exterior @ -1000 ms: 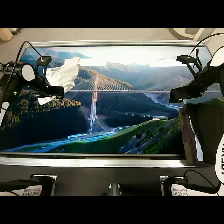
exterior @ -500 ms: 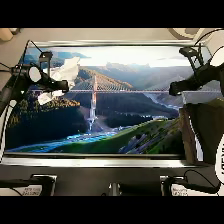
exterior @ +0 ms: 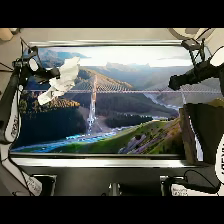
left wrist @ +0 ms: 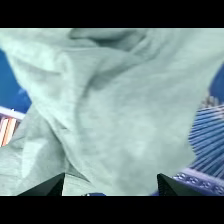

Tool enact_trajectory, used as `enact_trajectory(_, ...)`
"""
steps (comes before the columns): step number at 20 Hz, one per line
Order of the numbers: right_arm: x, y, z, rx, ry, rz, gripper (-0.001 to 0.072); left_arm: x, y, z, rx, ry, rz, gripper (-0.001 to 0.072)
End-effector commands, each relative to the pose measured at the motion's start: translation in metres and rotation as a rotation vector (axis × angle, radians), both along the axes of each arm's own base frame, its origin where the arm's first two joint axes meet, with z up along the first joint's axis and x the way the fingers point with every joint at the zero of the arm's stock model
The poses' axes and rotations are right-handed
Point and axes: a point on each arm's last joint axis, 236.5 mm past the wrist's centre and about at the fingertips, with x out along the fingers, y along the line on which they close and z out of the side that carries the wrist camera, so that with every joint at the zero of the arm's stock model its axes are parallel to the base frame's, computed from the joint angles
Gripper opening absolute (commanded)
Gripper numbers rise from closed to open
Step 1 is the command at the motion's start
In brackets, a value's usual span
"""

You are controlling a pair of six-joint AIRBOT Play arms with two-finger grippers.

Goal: Fold the shirts.

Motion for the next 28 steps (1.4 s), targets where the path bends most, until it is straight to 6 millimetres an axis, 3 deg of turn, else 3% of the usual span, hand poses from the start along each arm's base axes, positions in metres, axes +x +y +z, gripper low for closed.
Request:
enact_trajectory(1,-0.021,0.004,-0.008,-0.010,0.090,0.062,0.0671,0.007,0.000,-0.047,-0.143,0.088,0.083,0.0695)
enact_trajectory(3,-0.030,0.004,-0.004,-0.021,0.103,0.089,0.0671,0.020,-0.020,-0.051,-0.218,0.044,0.077,0.0500)
enact_trajectory(4,-0.032,0.001,0.003,-0.037,0.084,0.090,0.0671,0.023,-0.027,-0.049,-0.240,0.034,0.074,0.0184)
enact_trajectory(5,-0.031,-0.003,0.013,-0.058,0.048,0.082,0.0671,0.023,-0.032,-0.045,-0.265,0.032,0.070,0.0024)
enact_trajectory(7,-0.029,-0.010,0.044,-0.096,-0.062,0.064,0.0670,0.024,-0.039,-0.008,-0.280,-0.029,0.024,0.0025)
enact_trajectory(9,-0.030,-0.015,0.092,-0.132,-0.220,0.042,0.0670,0.025,-0.044,0.077,-0.191,-0.204,-0.122,0.0024)
enact_trajectory(11,-0.038,-0.016,0.152,-0.151,-0.406,0.025,0.0670,-0.003,-0.068,0.193,-0.070,-0.410,-0.308,0.0024)
enact_trajectory(12,-0.047,-0.015,0.184,-0.158,-0.506,0.016,0.0669,-0.030,-0.086,0.257,-0.021,-0.526,-0.387,0.0024)
enact_trajectory(14,-0.075,-0.013,0.235,-0.162,-0.653,-0.004,0.0669,-0.102,-0.125,0.364,0.023,-0.736,-0.508,0.0025)
enact_trajectory(15,-0.093,-0.012,0.251,-0.165,-0.694,-0.007,0.0669,-0.139,-0.143,0.401,0.013,-0.815,-0.551,0.0025)
enact_trajectory(16,-0.110,-0.010,0.261,-0.168,-0.714,-0.006,0.0669,-0.175,-0.162,0.426,-0.005,-0.872,-0.602,0.0025)
enact_trajectory(17,-0.128,-0.009,0.267,-0.169,-0.720,-0.004,0.0669,-0.204,-0.178,0.436,-0.026,-0.891,-0.653,0.0025)
enact_trajectory(18,-0.144,-0.007,0.269,-0.168,-0.714,-0.005,0.0669,-0.228,-0.195,0.433,-0.049,-0.874,-0.716,0.0025)
enact_trajectory(19,-0.160,-0.006,0.268,-0.161,-0.697,-0.008,0.0669,-0.246,-0.213,0.417,-0.069,-0.820,-0.782,0.0025)
enact_trajectory(22,-0.197,-0.003,0.245,-0.139,-0.571,-0.017,0.0670,-0.270,-0.271,0.343,-0.103,-0.617,-0.966,0.0026)
enact_trajectory(25,-0.220,-0.005,0.203,-0.138,-0.350,-0.008,0.0669,-0.284,-0.332,0.235,-0.088,-0.408,-1.146,0.0025)
enact_trajectory(28,-0.212,-0.006,0.174,-0.117,-0.229,-0.021,0.0670,-0.306,-0.389,0.116,-0.096,-0.200,-1.249,0.0025)
